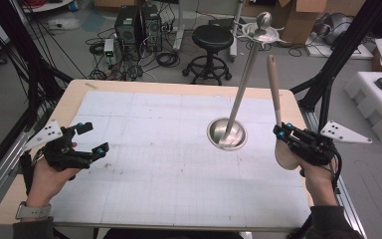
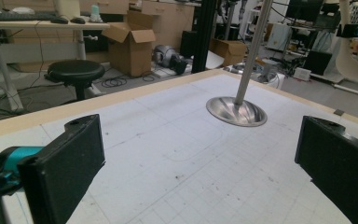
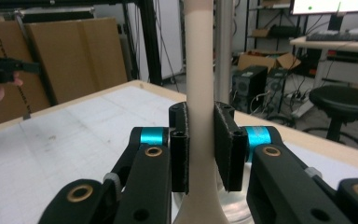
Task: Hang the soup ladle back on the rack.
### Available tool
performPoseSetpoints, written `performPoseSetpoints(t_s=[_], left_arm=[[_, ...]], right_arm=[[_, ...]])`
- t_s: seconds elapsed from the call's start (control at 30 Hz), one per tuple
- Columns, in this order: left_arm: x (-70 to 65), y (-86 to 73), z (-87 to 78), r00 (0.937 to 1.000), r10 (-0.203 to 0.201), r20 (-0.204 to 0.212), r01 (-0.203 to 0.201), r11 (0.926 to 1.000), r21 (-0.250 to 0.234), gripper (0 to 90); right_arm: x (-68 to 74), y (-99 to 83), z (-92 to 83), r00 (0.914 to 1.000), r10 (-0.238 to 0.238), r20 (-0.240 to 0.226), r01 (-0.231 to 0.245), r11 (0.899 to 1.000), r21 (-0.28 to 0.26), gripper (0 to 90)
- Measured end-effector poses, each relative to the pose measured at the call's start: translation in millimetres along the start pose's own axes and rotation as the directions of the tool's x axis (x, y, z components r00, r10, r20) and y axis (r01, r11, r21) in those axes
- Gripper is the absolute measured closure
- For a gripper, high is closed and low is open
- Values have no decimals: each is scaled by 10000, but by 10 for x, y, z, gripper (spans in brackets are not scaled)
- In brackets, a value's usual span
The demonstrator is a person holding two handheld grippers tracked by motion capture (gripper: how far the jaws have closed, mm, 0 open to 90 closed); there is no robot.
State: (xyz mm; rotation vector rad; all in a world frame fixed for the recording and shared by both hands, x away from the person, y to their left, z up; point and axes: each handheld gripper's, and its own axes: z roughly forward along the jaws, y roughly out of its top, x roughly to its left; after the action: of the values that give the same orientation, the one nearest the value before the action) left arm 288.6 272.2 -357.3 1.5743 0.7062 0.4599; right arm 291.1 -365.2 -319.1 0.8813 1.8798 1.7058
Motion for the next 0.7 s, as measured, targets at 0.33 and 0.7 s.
performPoseSetpoints(t_s=[0.33,0.7], left_arm=[[2,-8,5,10000,-34,-10,34,10000,13,18],[8,-11,-2,10000,-57,-29,57,10000,5,18]], right_arm=[[-93,165,-94,9992,-395,95,396,9991,-140,777],[-232,263,-152,9987,-449,260,453,9989,-137,776]])
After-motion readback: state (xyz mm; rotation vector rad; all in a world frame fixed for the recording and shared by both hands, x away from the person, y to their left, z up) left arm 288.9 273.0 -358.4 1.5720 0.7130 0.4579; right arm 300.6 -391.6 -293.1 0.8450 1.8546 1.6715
